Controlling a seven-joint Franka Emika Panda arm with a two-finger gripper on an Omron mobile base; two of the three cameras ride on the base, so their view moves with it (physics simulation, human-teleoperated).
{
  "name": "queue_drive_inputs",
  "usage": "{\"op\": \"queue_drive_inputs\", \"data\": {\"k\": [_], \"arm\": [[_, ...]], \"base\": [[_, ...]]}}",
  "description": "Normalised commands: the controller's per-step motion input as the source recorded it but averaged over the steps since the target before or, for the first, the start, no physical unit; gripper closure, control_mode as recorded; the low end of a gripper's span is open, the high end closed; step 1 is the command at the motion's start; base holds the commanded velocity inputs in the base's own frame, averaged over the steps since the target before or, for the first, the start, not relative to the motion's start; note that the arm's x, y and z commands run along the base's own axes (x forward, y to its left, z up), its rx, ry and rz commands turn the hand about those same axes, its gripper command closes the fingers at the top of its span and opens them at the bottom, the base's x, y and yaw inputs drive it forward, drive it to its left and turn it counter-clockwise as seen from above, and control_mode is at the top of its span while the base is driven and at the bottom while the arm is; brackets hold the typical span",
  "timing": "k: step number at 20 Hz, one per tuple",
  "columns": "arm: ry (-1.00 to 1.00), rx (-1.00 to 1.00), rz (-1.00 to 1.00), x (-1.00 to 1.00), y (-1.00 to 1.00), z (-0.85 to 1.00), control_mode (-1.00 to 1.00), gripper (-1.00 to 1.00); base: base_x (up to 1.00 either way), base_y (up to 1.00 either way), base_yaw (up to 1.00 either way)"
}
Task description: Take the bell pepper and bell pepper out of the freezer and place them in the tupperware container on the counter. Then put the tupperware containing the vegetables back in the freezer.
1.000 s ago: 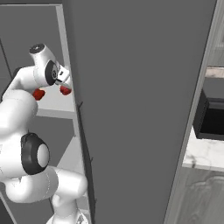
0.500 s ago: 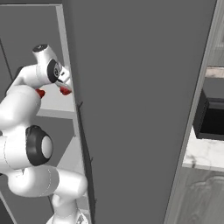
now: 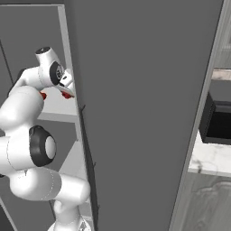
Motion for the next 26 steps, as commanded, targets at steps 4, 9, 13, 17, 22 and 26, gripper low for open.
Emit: {"op": "queue_drive_inputs", "data": {"k": [4, 9, 13, 17, 22, 26], "arm": [[0.04, 0.0, 0.0, 0.06, 0.0, -0.19, -1.0, 1.0], [0.0, 0.0, 0.0, 0.0, 0.0, -0.08, -1.0, 1.0], [-0.03, 0.01, 0.04, -0.4, 0.0, 0.0, -1.0, 1.0], [-0.07, 0.04, 0.09, -0.59, -0.09, 0.12, -1.0, 1.0], [-0.09, 0.09, 0.2, -0.65, -0.22, 0.35, -1.0, 1.0], [-0.03, 0.12, 0.32, -0.77, -0.22, 0.43, -1.0, 1.0]], "base": [[0.0, 0.0, 0.0], [0.0, 0.0, 0.0], [0.0, 0.0, 0.0], [0.0, 0.0, 0.0], [0.0, 0.0, 0.0], [0.0, 0.0, 0.0]]}}
